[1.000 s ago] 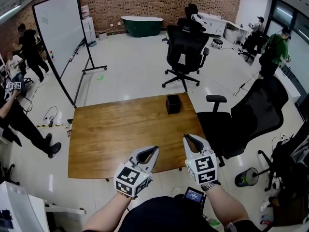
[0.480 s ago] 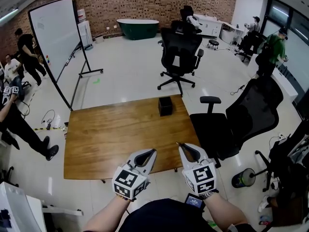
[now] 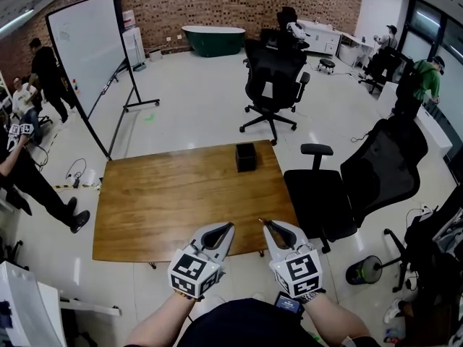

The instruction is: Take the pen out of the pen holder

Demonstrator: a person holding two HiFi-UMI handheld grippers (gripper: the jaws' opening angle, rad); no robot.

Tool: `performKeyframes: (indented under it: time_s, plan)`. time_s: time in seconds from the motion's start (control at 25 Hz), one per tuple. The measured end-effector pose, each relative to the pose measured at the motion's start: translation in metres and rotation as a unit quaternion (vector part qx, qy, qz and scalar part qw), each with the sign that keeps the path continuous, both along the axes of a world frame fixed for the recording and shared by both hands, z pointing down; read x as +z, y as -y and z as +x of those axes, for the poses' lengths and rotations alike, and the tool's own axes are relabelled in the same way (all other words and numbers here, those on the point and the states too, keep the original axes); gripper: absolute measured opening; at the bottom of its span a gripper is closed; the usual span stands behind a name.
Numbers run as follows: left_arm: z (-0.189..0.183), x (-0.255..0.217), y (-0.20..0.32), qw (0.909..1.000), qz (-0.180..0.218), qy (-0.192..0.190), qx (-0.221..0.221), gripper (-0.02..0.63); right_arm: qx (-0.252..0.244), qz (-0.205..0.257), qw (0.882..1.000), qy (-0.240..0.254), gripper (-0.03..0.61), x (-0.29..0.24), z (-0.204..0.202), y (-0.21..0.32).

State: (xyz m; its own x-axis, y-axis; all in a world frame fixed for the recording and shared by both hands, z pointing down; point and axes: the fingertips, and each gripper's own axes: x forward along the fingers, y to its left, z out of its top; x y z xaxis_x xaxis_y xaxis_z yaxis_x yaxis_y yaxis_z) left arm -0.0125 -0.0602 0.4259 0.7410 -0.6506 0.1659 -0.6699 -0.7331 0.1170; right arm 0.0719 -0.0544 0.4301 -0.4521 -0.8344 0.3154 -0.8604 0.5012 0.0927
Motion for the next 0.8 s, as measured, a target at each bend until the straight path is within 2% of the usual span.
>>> performKeyframes:
  time_s: [0.8]
  plan:
    - [0.028, 0.005, -0.005, 0.9998, 0.001, 0.02, -0.001, 0.005, -0.017, -0.003, 1.0, 0.01, 0.038, 0.003, 0.02, -0.007]
